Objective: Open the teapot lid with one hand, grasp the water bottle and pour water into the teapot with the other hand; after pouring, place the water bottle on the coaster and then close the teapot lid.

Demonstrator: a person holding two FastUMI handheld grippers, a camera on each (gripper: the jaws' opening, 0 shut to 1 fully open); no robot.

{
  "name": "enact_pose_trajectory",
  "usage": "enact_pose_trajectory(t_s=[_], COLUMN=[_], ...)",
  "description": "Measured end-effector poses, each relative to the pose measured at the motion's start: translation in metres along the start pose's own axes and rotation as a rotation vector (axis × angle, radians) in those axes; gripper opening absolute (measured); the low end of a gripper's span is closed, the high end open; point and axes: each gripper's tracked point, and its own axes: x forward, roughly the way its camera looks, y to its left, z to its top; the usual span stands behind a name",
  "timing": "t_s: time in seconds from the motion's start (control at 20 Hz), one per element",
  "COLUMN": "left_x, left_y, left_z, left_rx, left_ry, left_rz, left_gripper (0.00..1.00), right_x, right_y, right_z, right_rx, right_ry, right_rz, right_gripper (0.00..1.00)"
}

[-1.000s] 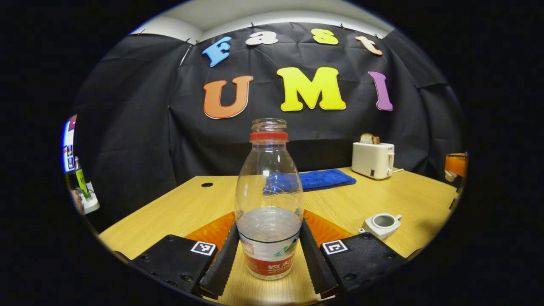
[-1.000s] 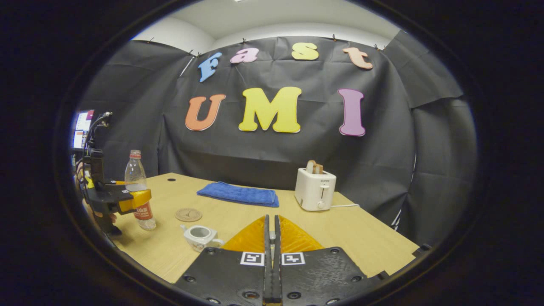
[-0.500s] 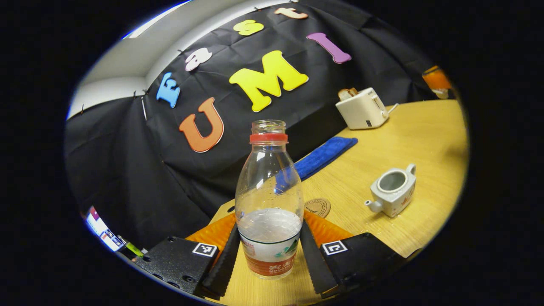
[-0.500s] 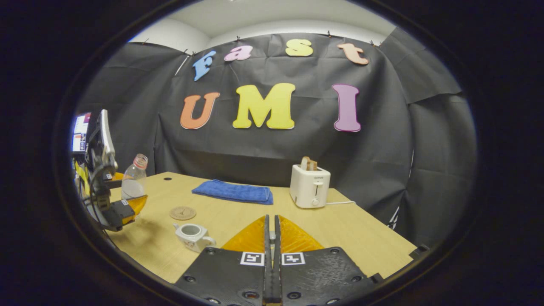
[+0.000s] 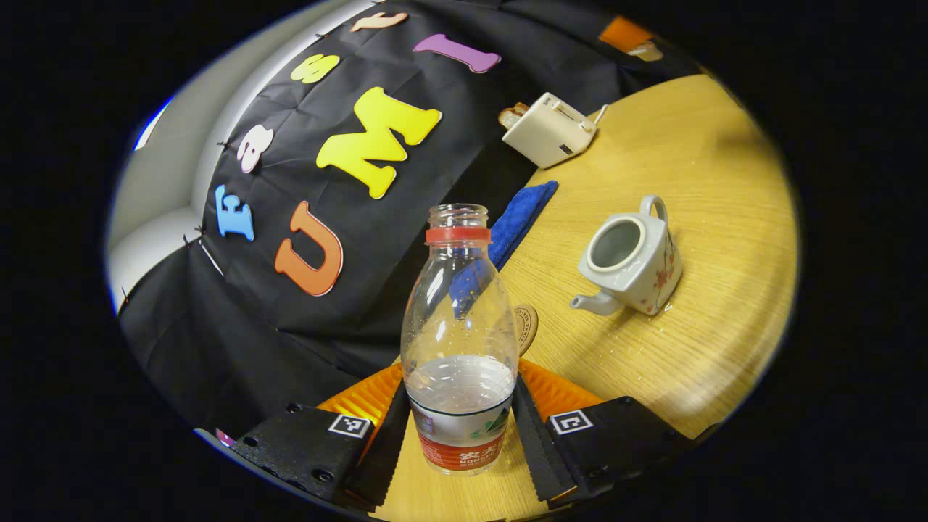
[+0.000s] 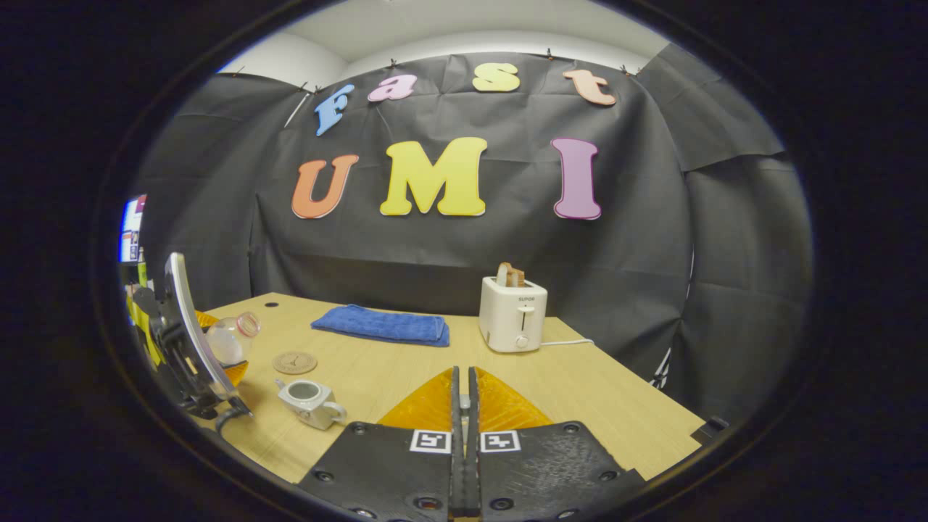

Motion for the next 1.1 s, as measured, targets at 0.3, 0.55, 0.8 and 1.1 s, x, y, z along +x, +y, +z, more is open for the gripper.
enact_pose_trajectory(t_s=[0.3,0.55,0.8,1.1], left_x=[0.0,-0.006,-0.013,-0.011], left_y=[-0.008,-0.006,-0.003,0.005], left_z=[-0.001,0.003,0.013,0.02], left_rx=[0.214,0.411,0.545,0.638], left_ry=[0.041,0.049,0.059,0.095], left_rz=[-0.021,-0.002,0.003,0.006], left_gripper=[0.74,0.74,0.74,0.74], right_x=[0.001,0.003,0.005,0.003], right_y=[-0.007,-0.01,-0.016,-0.022], right_z=[-0.001,-0.005,-0.005,-0.002], right_rx=[-0.008,-0.016,-0.018,-0.003], right_ry=[0.008,0.018,0.028,0.02], right_rz=[-0.015,-0.022,-0.03,-0.035], right_gripper=[0.0,0.0,0.0,0.0])
